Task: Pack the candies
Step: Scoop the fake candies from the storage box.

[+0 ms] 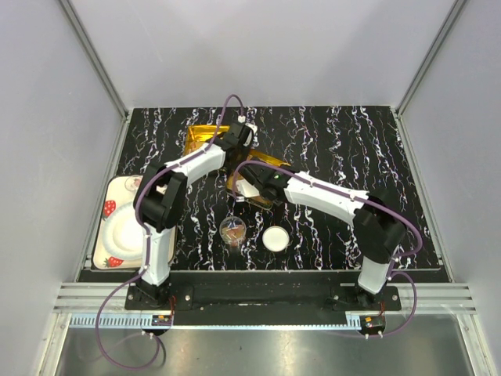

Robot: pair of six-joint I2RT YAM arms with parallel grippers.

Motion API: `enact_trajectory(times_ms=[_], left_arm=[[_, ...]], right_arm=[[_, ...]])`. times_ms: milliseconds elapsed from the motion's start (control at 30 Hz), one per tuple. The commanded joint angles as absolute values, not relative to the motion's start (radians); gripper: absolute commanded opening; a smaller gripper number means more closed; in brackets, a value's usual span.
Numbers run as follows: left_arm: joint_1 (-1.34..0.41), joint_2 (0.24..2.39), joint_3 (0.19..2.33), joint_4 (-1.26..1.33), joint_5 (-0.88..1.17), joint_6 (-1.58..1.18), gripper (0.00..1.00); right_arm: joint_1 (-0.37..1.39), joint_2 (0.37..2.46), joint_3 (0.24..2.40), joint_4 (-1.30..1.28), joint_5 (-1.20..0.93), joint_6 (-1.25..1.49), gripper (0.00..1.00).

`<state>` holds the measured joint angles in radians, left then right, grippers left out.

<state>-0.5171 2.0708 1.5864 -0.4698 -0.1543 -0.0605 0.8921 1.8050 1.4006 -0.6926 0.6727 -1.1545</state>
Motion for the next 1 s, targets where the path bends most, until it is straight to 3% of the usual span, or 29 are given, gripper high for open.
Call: enact_trajectory(times_ms=[0, 367, 633, 967], left_arm=[[-0.515, 2.06, 1.643, -0.42, -0.143, -0.066, 0.0], [-0.515, 2.057, 1.634, -0.416, -0.141, -0.069, 0.0], [-0.512, 2.054, 1.626, -0.411, -0.138, -0.071, 0.0], [-0.512, 2.062, 1.626, -0.408, -0.138, -0.071, 0.0]], right_arm=[[0.907, 1.865, 1.44, -0.761, 0.749, -1.249, 0.0], [0.933, 1.97, 1.516, -0.765, 0.75, -1.264, 0.0], [0.962, 1.924, 1.54, -0.796, 0.579, -1.183, 0.0], [0.963, 1.865, 1.543, -0.796, 0.551, -1.164, 0.0]])
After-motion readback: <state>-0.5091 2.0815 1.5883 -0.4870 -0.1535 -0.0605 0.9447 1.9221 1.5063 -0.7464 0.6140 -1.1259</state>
